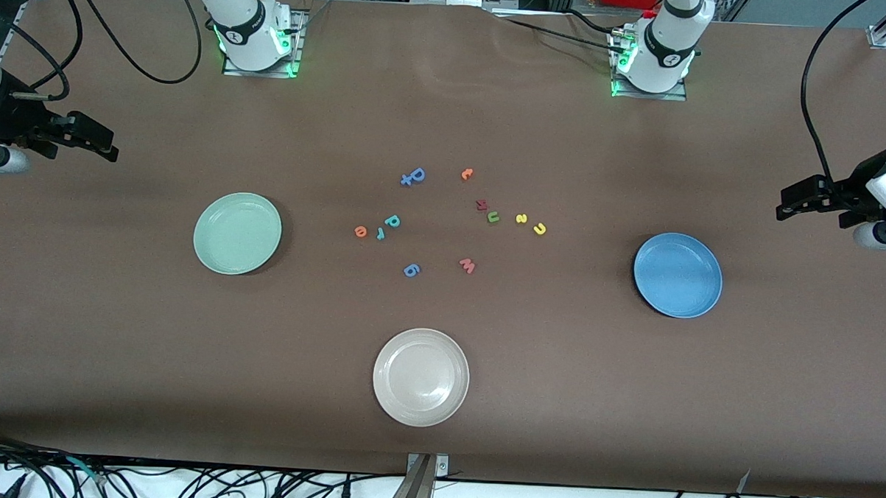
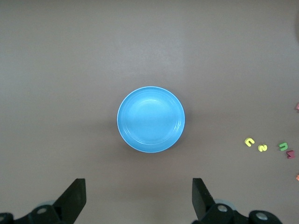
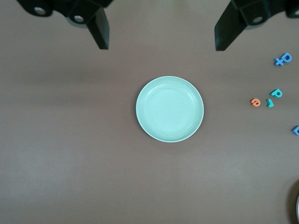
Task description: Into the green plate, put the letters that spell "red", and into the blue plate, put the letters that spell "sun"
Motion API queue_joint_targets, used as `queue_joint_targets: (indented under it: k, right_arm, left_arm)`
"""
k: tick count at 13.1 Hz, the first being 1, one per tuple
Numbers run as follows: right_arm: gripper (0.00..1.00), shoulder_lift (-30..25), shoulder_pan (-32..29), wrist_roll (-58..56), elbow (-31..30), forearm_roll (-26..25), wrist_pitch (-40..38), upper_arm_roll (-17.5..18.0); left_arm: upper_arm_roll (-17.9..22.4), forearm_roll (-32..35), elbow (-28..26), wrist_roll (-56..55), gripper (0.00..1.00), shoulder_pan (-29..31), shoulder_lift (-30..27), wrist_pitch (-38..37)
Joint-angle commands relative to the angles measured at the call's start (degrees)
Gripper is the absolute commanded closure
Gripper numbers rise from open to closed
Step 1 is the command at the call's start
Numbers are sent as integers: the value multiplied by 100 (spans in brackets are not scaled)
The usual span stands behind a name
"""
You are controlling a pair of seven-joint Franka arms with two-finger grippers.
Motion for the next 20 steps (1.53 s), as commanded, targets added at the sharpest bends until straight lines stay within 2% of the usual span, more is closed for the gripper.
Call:
queue_joint_targets:
  k: [1, 20]
  right_arm:
    - [0, 48, -8, -67, 131, 118, -110, -6]
    - [0, 48, -8, -50, 140, 127, -303, -6]
  left_arm:
    - [-16, -170, 19, 69, 0, 30, 3, 48]
    - [-16, -170, 19, 69, 0, 30, 12, 48]
